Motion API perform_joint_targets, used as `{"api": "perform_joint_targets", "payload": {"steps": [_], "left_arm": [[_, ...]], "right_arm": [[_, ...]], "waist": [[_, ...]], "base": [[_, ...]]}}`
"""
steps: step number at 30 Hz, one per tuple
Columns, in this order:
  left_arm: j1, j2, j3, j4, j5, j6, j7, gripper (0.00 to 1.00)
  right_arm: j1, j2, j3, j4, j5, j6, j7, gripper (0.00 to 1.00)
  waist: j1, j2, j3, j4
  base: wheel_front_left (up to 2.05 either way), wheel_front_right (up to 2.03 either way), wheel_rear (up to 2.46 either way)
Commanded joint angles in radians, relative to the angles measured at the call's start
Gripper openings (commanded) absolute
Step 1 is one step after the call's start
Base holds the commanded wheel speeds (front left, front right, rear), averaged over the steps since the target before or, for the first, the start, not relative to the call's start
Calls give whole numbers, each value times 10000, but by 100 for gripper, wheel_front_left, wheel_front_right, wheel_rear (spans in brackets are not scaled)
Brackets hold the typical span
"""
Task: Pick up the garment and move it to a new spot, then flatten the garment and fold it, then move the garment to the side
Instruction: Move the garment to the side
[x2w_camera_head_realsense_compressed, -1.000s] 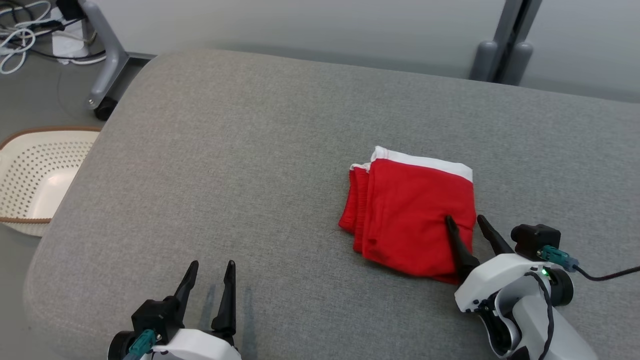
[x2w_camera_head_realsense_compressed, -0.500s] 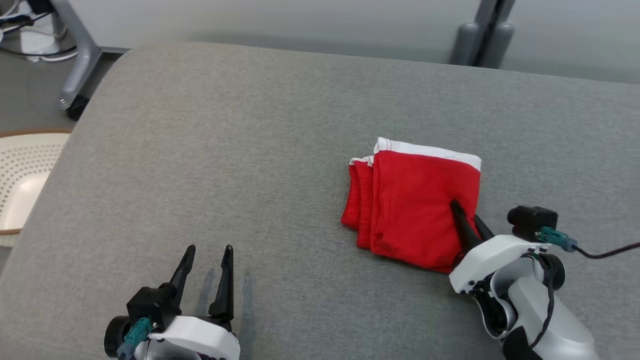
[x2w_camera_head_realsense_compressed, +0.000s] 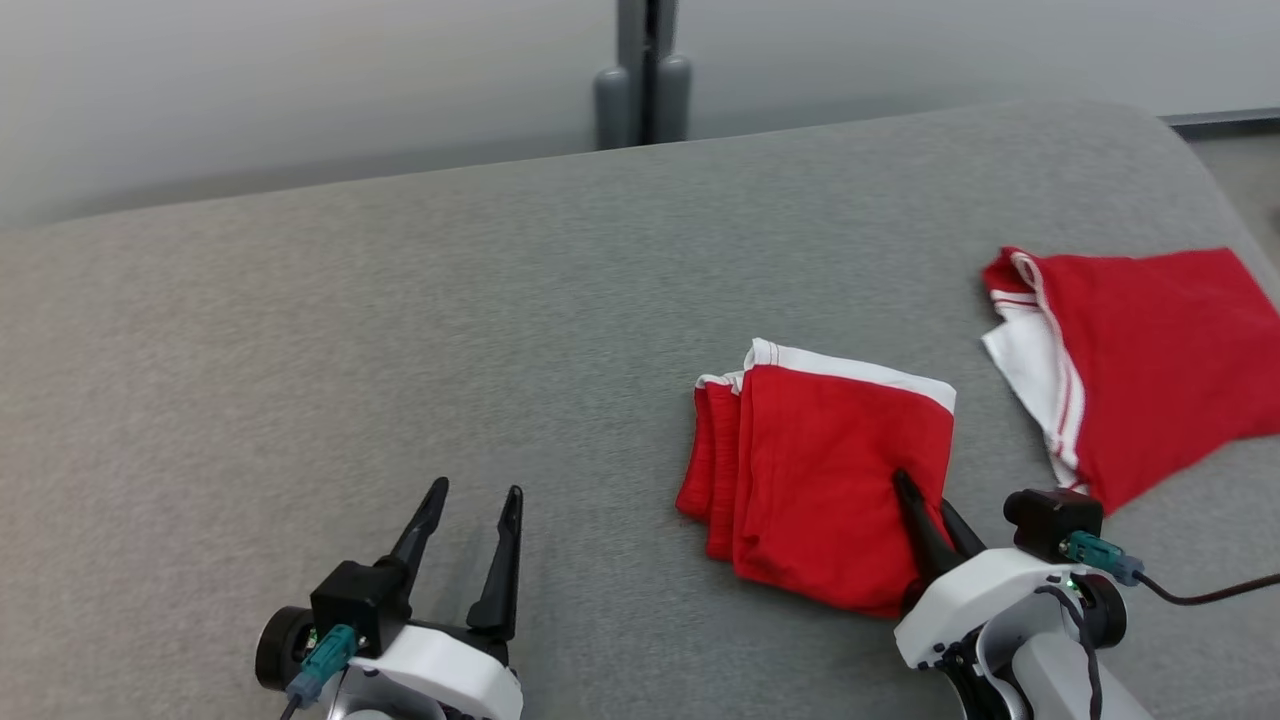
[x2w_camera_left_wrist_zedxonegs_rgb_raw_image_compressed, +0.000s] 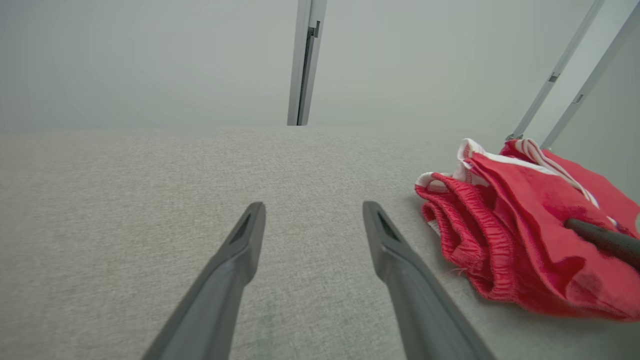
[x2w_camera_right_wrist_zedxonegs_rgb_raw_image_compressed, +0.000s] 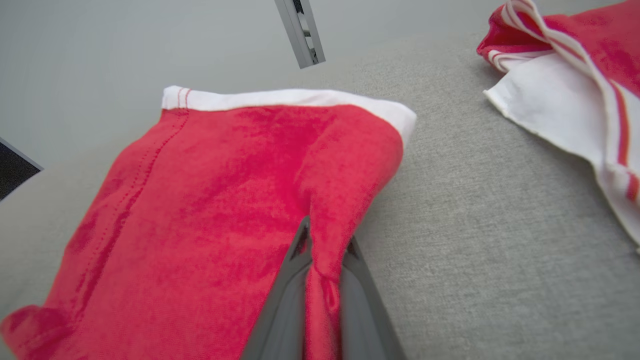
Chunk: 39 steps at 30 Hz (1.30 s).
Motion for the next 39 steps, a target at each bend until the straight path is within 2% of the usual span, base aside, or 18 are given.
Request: {"api": "perform_joint_targets", "payload": {"steps": [1, 7, 13, 18, 22, 32, 33, 34, 35, 36, 39], "left_arm": [[34, 43, -61, 4, 15, -57, 6, 100], [-152, 46, -335, -73, 42, -112, 4, 100], [-172, 56, -395, -130, 194, -196, 4, 100], [-243, 50, -304, -93, 335, -257, 6, 100], [-292, 49, -248, -25, 461, -334, 6, 100], [-557, 41, -24, -90, 710, -506, 6, 100], [-569, 41, -4, -99, 726, -514, 6, 100], [-595, 41, 25, -98, 741, -522, 6, 100], [-643, 41, 50, -103, 748, -529, 4, 100], [-684, 41, 86, -105, 745, -527, 4, 100], [-705, 41, 245, -106, 682, -440, 6, 100]], "right_arm": [[126, -59, 44, -125, -103, -1, 1, 0], [378, -53, 285, -507, -391, -1, 1, 0], [222, -179, 252, -708, -915, -2, 0, 0], [-748, -842, 153, -743, -1599, -2, 0, 0], [-1610, -1357, -64, -286, -1997, -2, 2, 0], [-4136, -3786, -1691, 3048, -3796, -2, 602, 0], [-4295, -3989, -1866, 3274, -4045, -2, 608, 7], [-4477, -4190, -2161, 3463, -4259, -4, 550, 46], [-4594, -4370, -2420, 3646, -4513, -4, 497, 93], [-4640, -4497, -2631, 3798, -4886, -4, 480, 100], [-4770, -4604, -3616, 4052, -5630, -2, 406, 100]], "waist": [[0, 0, -190, -1349], [0, 0, -30, -2413], [0, 0, 163, -2576], [0, 0, 423, -2057], [0, 0, 610, -1553], [0, 0, 1153, 221], [0, 0, 1206, 343], [0, 0, 1268, 459], [0, 0, 1324, 566], [0, 0, 1361, 657], [0, 0, 1405, 830]], "base": [[0, 0, 0], [0, 0, 0], [0, 0, 0], [0, 0, 0], [0, 0, 0], [0, 0, 0], [0, 0, 0], [0, 0, 0], [0, 0, 0], [0, 0, 0], [0, 0, 0]]}}
